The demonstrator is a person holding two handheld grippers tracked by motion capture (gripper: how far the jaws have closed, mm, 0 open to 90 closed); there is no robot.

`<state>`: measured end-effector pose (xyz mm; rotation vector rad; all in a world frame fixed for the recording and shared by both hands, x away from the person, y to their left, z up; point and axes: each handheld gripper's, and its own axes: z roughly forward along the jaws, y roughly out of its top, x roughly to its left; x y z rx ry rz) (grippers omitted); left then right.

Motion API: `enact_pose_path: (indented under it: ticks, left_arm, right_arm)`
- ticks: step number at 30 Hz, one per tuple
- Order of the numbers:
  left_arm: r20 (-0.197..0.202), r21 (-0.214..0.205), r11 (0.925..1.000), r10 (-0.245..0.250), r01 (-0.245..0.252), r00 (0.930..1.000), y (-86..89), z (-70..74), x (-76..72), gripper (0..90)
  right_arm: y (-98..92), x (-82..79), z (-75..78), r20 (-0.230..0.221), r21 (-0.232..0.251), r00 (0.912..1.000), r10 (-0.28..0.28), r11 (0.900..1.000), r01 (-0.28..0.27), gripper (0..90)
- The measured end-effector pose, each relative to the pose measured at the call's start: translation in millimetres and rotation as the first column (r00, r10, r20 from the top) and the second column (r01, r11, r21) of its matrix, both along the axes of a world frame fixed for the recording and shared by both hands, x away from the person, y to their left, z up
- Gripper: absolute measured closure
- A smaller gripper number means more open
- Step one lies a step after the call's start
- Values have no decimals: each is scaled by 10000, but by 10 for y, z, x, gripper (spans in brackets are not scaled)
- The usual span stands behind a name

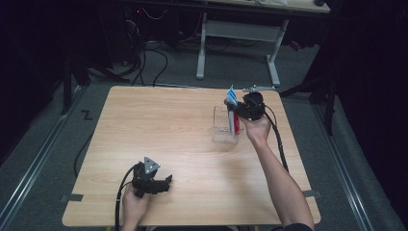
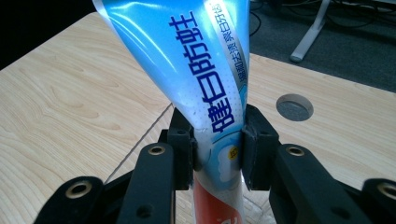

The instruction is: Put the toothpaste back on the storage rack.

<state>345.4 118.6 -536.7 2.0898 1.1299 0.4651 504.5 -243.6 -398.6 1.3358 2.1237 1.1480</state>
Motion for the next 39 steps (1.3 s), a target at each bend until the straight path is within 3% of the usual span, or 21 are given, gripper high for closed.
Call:
enact_pose_path:
  ticks: [9,20,27,39]
  left_arm:
    - [3,4,10000,0,0,10000,0,0,0,140]
    - [1,3,10000,3,-3,10000,0,0,-1,140]
    - [3,5,10000,3,-3,10000,0,0,-1,140]
    - [3,6,10000,3,-3,10000,0,0,-1,140]
  right_arm:
    - [-64,-31,-104,-221,177,9997,-104,9998,108,691]
    - [-68,-59,-140,-310,-102,9995,-41,9999,38,689]
    - [-163,-87,-194,-443,283,9985,-315,9991,328,684]
    - [-256,-82,-197,-355,176,9957,-854,9961,861,646]
